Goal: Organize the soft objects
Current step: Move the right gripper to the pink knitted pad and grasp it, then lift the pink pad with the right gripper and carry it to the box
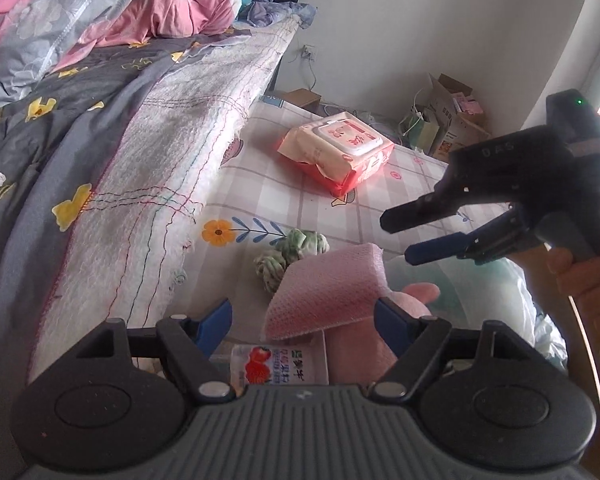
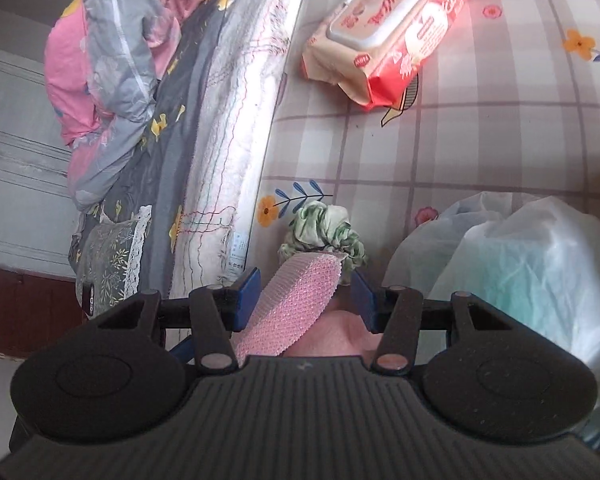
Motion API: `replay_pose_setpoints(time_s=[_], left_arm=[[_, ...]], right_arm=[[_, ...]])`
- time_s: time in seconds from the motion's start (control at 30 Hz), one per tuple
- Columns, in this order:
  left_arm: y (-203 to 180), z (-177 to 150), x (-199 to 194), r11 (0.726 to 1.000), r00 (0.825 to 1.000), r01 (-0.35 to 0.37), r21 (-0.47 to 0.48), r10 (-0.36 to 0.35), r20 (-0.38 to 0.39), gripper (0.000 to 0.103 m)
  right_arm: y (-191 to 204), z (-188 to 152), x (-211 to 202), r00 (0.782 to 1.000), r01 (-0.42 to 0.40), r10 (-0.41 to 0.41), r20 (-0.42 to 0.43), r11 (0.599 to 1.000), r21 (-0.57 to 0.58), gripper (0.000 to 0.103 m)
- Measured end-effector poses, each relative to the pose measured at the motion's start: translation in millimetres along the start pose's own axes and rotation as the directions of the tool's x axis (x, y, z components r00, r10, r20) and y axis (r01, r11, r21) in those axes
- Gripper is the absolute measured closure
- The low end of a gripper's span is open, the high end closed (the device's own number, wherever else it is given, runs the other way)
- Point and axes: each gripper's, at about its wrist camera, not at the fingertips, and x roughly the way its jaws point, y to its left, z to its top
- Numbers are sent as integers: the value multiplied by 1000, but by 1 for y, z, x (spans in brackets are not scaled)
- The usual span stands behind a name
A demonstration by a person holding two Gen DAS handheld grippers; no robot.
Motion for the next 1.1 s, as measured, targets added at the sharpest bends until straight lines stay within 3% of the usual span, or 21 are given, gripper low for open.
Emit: replay_pose_setpoints(time_s=[0.23,0.37,0.47,0.63,0.97,1.1], left_arm=[[27,27,34,982,984,133,-136,-147,-97,16],[22,32,50,981,981,138,-134,-154,-118,12],[20,34,58,976,974,158,-152,-179,-137,12],[22,35,65,945,945,226,-236,-272,-184,15],[-14,37,11,952,954,260,-160,-279,-110,15],[-49,34,-10,948,945,305,-92,-313,-93,15]], right_arm=[[-11,3,36,996,7,-5,-84,1000,31,53],[-18,5,47,996,-9,13,-88,999,44,54],[-21,6,52,996,-37,41,-83,998,47,59],[-26,3,52,992,-102,106,-65,992,70,67],[-17,-13,-1,977,-213,212,22,976,42,73],[-23,-34,-45,964,-255,252,87,967,21,74]])
